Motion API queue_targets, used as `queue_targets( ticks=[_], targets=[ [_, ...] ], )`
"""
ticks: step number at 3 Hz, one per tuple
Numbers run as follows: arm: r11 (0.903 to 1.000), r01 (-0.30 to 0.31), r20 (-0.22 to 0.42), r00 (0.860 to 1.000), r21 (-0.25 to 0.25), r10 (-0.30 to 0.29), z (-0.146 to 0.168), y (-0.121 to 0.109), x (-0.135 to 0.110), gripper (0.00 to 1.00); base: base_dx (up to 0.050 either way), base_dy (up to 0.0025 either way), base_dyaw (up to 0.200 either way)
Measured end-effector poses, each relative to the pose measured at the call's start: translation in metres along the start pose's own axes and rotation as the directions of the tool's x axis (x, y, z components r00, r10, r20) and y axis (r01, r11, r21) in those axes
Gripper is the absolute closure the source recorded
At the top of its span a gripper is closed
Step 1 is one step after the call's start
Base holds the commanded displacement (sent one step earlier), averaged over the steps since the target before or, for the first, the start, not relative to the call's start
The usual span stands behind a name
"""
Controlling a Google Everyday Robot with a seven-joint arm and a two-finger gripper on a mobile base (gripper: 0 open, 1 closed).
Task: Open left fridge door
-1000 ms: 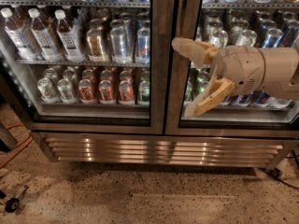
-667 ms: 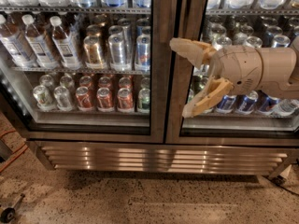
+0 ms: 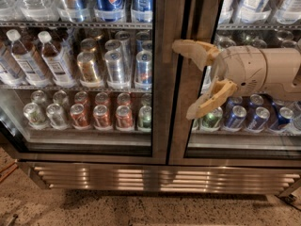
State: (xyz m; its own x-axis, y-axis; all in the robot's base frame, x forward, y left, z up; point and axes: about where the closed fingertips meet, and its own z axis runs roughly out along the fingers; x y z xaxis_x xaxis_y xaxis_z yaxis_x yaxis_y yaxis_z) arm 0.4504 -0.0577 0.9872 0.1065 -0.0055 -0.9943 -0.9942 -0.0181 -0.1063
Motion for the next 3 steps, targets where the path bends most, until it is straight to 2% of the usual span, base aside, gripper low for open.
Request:
queue_targets(
  ticks=[2,3],
  targets=[
    [1.0,0.0,0.0,1.0,0.001,0.0,-0.001,0.003,0.0,0.0,0.0,0.0,0.0],
    [0.9973,-0.022,0.014,1.0,0.07,0.021,-0.021,-0.008,-0.016,0.0,0.0,0.0,0.0]
  ],
)
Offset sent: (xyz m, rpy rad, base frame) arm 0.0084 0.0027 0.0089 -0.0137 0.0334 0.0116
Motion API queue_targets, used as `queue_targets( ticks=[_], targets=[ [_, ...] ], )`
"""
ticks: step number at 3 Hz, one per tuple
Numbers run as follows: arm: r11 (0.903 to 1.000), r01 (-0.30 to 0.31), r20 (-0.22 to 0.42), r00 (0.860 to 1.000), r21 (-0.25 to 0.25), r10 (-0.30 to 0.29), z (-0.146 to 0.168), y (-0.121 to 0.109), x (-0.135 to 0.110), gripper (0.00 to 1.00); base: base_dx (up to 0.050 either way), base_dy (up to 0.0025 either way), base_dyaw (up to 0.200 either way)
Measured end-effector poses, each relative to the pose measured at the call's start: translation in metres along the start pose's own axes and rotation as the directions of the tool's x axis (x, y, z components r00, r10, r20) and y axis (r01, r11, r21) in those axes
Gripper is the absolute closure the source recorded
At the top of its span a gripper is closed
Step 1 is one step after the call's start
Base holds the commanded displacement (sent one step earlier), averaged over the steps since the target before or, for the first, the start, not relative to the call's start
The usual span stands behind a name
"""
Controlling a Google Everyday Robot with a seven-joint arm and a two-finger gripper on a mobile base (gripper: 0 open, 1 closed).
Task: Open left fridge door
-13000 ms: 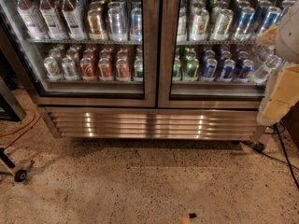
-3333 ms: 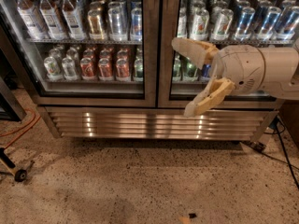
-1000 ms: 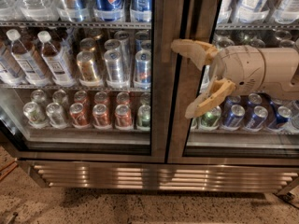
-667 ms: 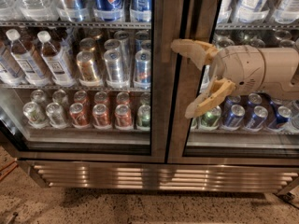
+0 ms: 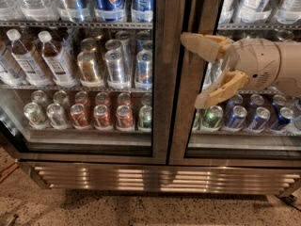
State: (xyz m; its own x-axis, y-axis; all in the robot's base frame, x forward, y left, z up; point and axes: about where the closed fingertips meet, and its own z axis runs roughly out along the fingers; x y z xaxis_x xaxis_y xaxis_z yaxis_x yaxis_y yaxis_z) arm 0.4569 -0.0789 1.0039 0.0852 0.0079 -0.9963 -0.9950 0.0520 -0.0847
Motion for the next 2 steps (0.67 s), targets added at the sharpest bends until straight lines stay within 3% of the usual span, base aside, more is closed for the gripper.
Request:
queue_targets(
  ticks=[1,2],
  targets=[
    [0.9973,-0.003,0.021,1.0,0.073,0.002,-0.0239,-0.0019,-0.0148,0.0,0.0,0.0,0.0],
    [0.9973,-0.003,0.021,1.0,0.073,0.002,-0.0239,-0.0019,-0.0148,0.0,0.0,0.0,0.0]
  ],
)
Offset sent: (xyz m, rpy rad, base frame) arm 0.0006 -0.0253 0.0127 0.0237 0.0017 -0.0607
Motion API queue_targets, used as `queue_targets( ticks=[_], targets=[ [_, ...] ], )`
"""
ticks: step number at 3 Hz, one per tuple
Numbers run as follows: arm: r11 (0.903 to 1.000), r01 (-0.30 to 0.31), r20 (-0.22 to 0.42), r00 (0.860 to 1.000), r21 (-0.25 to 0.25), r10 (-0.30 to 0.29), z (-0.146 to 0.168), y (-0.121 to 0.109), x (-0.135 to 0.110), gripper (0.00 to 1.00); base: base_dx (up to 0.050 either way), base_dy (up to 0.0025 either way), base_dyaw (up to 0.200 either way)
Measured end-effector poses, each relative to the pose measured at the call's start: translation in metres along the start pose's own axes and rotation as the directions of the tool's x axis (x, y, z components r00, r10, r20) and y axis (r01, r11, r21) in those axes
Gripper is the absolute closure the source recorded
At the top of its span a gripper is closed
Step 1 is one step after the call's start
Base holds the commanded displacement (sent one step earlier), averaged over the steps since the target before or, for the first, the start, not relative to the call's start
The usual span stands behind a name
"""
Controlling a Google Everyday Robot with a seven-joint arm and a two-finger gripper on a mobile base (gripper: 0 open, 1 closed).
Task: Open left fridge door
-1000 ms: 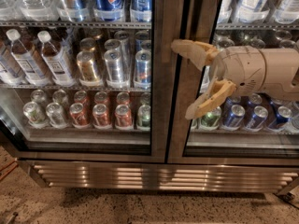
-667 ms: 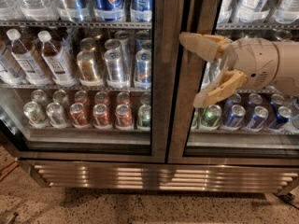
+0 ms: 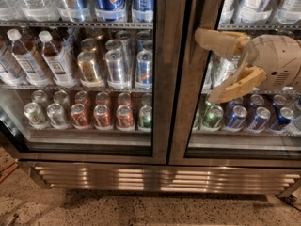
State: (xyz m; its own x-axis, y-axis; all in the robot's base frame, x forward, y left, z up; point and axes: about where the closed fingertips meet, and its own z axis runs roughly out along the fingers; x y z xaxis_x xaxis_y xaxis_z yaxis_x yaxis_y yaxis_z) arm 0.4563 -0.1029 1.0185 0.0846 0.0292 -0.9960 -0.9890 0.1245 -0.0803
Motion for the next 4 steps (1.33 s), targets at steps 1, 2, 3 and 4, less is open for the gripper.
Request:
queue_targets(
  ticks=[1,2,3,4],
  targets=[
    [0.9987,0.023,-0.039,0.999,-0.045,-0.025,0.055,0.006,-0.02,0.0,0.0,0.0,0.0],
    [0.9994,-0.003,-0.036,0.999,-0.034,0.002,0.054,0.001,-0.005,0.0,0.0,0.0,0.0],
    [0.9994,-0.003,-0.036,0.999,-0.034,0.002,0.054,0.001,-0.005,0.0,0.0,-0.00001,0.198],
    [0.9994,-0.003,-0.036,0.999,-0.034,0.002,0.054,0.001,-0.005,0.0,0.0,0.0,0.0]
  ],
)
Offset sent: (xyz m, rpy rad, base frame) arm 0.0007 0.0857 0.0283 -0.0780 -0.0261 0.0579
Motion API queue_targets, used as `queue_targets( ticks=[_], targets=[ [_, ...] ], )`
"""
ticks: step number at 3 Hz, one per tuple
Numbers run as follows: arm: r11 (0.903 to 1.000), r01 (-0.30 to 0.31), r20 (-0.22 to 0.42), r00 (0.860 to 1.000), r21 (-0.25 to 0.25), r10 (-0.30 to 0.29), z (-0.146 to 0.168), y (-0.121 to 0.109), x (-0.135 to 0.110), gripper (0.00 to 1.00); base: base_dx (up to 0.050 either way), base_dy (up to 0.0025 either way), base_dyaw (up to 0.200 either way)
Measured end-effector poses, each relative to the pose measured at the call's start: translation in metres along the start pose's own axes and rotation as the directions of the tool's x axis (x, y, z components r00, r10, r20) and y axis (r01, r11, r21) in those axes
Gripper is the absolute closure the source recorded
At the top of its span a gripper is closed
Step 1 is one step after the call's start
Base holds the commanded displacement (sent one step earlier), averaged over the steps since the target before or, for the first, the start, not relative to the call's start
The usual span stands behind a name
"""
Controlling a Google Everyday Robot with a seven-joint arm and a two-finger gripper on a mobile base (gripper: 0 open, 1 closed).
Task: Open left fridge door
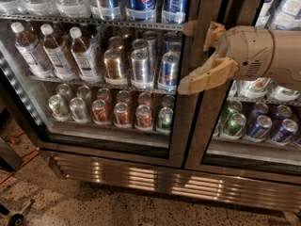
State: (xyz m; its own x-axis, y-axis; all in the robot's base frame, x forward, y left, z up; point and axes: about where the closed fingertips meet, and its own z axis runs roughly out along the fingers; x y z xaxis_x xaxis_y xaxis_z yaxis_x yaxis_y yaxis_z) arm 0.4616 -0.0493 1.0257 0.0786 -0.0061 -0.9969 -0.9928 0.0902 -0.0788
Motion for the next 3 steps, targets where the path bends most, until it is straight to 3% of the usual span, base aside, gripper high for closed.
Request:
queue_targets(
  ticks=[1,3],
  targets=[
    [1.0,0.0,0.0,1.0,0.0,0.0,0.0,0.0,0.0,0.19,0.0,0.0,0.0],
    [1.0,0.0,0.0,1.0,0.0,0.0,0.0001,0.0,0.0,0.65,0.0,0.0,0.0]
  ],
)
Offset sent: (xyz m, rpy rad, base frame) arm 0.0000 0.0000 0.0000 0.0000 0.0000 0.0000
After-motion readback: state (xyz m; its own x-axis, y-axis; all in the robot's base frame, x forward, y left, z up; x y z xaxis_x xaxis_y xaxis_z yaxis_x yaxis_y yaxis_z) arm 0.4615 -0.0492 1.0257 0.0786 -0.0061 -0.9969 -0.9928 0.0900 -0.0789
